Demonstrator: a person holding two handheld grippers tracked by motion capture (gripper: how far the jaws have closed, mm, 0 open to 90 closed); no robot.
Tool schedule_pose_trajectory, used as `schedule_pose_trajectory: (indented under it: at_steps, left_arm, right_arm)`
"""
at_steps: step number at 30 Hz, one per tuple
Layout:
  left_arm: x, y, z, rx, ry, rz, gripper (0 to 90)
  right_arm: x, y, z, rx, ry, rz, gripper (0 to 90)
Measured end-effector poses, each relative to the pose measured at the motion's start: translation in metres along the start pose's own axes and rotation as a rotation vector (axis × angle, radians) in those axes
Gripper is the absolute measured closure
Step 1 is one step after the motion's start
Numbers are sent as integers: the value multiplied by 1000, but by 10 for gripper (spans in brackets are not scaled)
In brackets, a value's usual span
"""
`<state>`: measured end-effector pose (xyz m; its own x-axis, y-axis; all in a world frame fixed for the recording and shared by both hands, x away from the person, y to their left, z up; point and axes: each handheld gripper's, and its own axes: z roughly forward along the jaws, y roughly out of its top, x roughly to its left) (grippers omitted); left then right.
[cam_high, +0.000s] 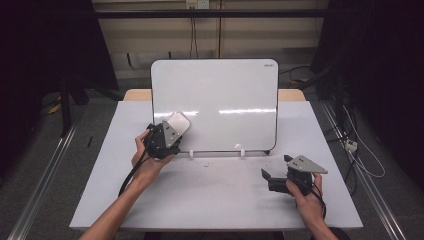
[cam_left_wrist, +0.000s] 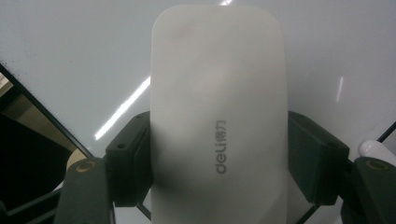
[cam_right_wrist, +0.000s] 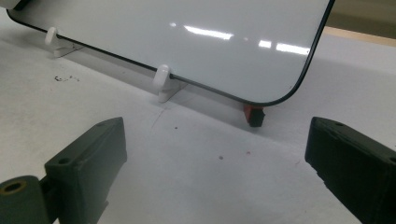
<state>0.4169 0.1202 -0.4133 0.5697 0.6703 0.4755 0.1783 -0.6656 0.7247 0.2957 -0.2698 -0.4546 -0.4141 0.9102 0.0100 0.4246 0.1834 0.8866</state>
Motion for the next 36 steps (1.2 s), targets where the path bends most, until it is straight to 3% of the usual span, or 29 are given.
schedule_pose_trajectory:
  at_steps: [6,18,23,29,36]
  left_arm:
    - [0,0,0,-4,-12,-9,288]
    - [2,1,-1,-21,-49,-41,129]
    - [5,1,-2,-33,-61,-85,69]
    - [8,2,-6,-38,-82,-121,72]
    - [14,3,-8,-49,-111,-202,69]
  right_arm:
    - [-1,-1,-2,0,1,1,55]
    - [-1,-2,-3,0,4,6,55]
    - [-2,-2,-2,0,4,11,55]
    - [-1,-2,-1,1,6,4,55]
    - [-2,-2,-1,1,3,8,55]
